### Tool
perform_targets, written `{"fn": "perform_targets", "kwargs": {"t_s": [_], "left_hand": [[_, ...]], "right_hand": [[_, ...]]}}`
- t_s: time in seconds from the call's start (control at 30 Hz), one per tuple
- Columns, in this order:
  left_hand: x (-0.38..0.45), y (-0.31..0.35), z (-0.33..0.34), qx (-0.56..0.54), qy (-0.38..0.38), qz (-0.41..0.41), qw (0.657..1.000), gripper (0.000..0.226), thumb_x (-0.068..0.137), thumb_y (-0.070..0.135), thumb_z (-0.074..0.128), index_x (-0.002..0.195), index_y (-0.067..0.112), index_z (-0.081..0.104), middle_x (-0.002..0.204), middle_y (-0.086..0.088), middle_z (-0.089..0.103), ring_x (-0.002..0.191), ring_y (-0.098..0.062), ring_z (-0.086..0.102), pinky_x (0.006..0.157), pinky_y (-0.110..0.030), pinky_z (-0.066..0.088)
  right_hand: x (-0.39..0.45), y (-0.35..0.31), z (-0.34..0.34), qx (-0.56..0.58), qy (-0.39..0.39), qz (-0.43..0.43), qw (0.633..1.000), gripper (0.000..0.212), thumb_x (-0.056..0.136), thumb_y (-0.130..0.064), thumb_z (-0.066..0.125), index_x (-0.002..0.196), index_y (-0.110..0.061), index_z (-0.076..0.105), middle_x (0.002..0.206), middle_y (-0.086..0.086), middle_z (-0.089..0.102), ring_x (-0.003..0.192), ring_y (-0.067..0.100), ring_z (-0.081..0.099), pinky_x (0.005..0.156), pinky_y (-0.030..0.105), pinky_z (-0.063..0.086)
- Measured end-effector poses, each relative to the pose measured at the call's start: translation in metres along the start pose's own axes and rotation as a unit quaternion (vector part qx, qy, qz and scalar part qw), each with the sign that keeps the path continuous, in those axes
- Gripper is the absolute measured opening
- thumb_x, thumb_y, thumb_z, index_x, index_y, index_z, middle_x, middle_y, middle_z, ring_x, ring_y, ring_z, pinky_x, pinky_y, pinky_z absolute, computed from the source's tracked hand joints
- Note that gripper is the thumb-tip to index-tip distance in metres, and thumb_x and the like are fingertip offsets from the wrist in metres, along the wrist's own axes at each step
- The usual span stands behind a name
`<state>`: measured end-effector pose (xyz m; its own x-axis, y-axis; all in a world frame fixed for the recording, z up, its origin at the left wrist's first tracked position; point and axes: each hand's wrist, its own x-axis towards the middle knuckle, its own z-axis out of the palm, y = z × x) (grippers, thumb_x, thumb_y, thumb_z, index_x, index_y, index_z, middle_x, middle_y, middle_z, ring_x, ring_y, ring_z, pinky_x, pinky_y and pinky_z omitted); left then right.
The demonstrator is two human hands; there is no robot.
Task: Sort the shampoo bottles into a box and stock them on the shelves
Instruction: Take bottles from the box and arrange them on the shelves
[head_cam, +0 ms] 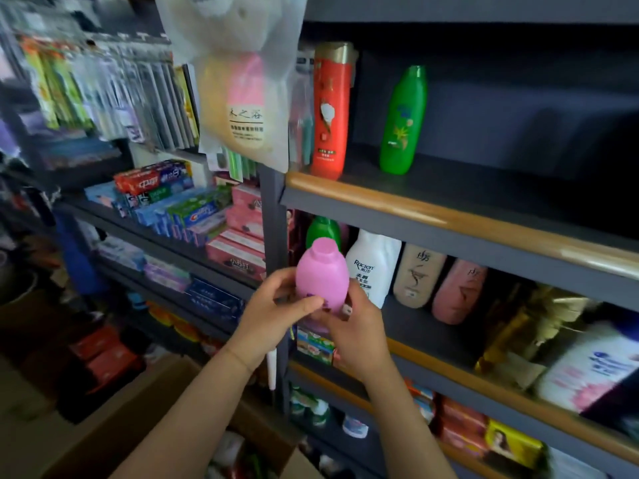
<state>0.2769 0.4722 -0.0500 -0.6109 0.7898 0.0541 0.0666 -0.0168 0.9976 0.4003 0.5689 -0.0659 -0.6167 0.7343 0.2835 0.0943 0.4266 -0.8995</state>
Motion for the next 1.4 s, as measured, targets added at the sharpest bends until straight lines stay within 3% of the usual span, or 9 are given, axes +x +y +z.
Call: {"fn": "perform_targets", "kwargs": {"t_s": [0.17,0.37,0.5,0.63,0.8,0.93,1.17,1.27,1.4], "left_hand": [[0.017,-0.025,-0.008,-0.006,0.088,-0.098,0.991,0.017,0.097,0.011,0.06,0.112,0.017,0.065,0.107,-0.008,0.067,0.104,-0.024,0.066,0.091,-0.036,0.053],[0.026,-0.034,-0.01,-0.043,0.092,-0.144,0.984,0.018,0.101,0.011,0.05,0.103,0.02,0.066,0.106,-0.009,0.068,0.097,-0.022,0.067,0.092,-0.039,0.053],[0.031,-0.037,-0.013,-0.049,0.079,-0.157,0.983,0.017,0.1,0.011,0.052,0.106,0.018,0.066,0.104,-0.011,0.067,0.098,-0.024,0.065,0.087,-0.037,0.055],[0.036,-0.039,-0.014,-0.042,0.067,-0.168,0.983,0.017,0.1,0.011,0.053,0.106,0.018,0.067,0.105,-0.011,0.067,0.097,-0.024,0.065,0.095,-0.044,0.053],[0.045,-0.04,-0.012,-0.033,0.047,-0.18,0.982,0.021,0.1,0.017,0.053,0.117,0.016,0.066,0.115,-0.009,0.068,0.104,-0.02,0.066,0.082,-0.028,0.056],[0.05,-0.037,-0.002,-0.063,0.029,-0.175,0.982,0.027,0.103,0.022,0.048,0.123,0.011,0.063,0.118,-0.01,0.068,0.113,-0.02,0.062,0.089,-0.031,0.054],[0.053,-0.036,0.01,-0.119,0.0,-0.15,0.982,0.023,0.106,0.018,0.041,0.104,0.025,0.063,0.1,-0.004,0.066,0.091,-0.014,0.064,0.098,-0.037,0.051],[0.055,-0.038,0.013,-0.12,0.004,-0.134,0.984,0.025,0.106,0.016,0.041,0.114,0.026,0.062,0.102,-0.005,0.067,0.095,-0.019,0.065,0.099,-0.038,0.052],[0.057,-0.041,0.018,-0.115,-0.008,-0.126,0.985,0.035,0.105,0.02,0.043,0.139,0.026,0.051,0.12,-0.012,0.068,0.107,-0.027,0.069,0.098,-0.038,0.054]], "right_hand": [[0.024,0.017,0.018,-0.024,0.048,0.005,0.999,0.058,0.079,-0.008,0.079,0.116,-0.037,0.045,0.105,-0.015,0.06,0.101,0.004,0.057,0.077,0.005,0.041],[0.05,0.025,0.039,-0.08,0.048,0.015,0.996,0.052,0.078,-0.011,0.081,0.121,-0.018,0.055,0.105,-0.005,0.063,0.098,0.014,0.057,0.078,0.023,0.042],[0.063,0.025,0.048,-0.122,0.037,0.037,0.991,0.053,0.076,-0.02,0.083,0.121,-0.013,0.055,0.106,0.005,0.067,0.096,0.023,0.061,0.079,0.036,0.053],[0.072,0.02,0.05,-0.145,0.025,0.065,0.987,0.045,0.08,-0.021,0.08,0.114,-0.01,0.052,0.098,0.003,0.059,0.088,0.02,0.056,0.073,0.03,0.048],[0.076,0.015,0.048,-0.172,0.014,0.091,0.981,0.045,0.085,-0.021,0.077,0.118,-0.007,0.049,0.099,0.002,0.056,0.091,0.018,0.055,0.075,0.028,0.05],[0.079,0.011,0.046,-0.204,0.001,0.101,0.974,0.047,0.085,-0.022,0.076,0.121,-0.007,0.048,0.094,0.002,0.056,0.096,0.026,0.062,0.078,0.033,0.051],[0.075,0.028,0.043,-0.225,0.013,0.109,0.968,0.039,0.085,-0.021,0.075,0.111,-0.008,0.049,0.102,0.012,0.066,0.095,0.031,0.064,0.076,0.04,0.053],[0.07,0.035,0.045,-0.237,0.037,0.104,0.965,0.031,0.093,-0.02,0.067,0.111,-0.007,0.047,0.102,0.013,0.065,0.092,0.029,0.064,0.066,0.034,0.046],[0.051,0.049,0.049,-0.205,0.07,0.083,0.973,0.031,0.099,-0.015,0.056,0.127,-0.007,0.049,0.109,0.011,0.065,0.094,0.026,0.064,0.07,0.03,0.047]]}}
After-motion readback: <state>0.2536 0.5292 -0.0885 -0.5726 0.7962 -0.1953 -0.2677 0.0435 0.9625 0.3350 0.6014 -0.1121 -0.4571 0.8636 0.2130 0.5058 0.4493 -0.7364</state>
